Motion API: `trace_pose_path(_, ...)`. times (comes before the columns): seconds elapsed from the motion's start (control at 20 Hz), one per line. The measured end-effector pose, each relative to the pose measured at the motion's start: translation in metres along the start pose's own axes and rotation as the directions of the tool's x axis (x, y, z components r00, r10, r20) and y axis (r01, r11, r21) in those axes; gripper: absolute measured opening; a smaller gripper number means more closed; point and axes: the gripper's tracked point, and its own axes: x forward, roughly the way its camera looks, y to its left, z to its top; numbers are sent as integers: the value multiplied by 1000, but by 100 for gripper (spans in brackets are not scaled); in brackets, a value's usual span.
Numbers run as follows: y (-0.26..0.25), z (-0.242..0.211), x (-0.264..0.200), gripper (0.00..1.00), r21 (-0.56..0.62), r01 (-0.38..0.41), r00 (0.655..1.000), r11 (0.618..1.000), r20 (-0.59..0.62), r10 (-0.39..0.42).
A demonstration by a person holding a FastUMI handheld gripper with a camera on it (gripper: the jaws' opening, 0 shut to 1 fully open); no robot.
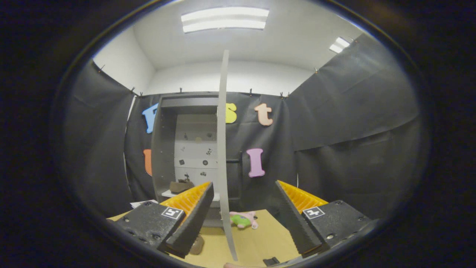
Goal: Open the shoe cabinet door, grab the shoes and put them into the shoe cabinet, then close the shoe cabinet door.
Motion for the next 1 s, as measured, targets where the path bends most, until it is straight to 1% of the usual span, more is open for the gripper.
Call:
trace_pose_path(0.05, 9, -5, -3, 100, 11, -18, 1000, 1000, -11, 18)
trace_pose_path(0.15, 25, -11, -5, 100, 4, -84, 996, 996, -19, 84)
trace_pose_path(0.3, 36, -19, -1, 100, -47, -135, 991, 990, -25, 134)
trace_pose_path(0.5, 57, -37, 3, 100, -29, -184, 982, 983, -52, 182)
trace_pose_path(0.65, 64, -54, 5, 100, -30, -194, 979, 981, -77, 191)
trace_pose_path(0.85, 70, -77, 15, 100, -14, -168, 980, 986, -110, 166)
trace_pose_path(1.0, 81, -100, 19, 100, 21, -181, 971, 983, -157, 182)
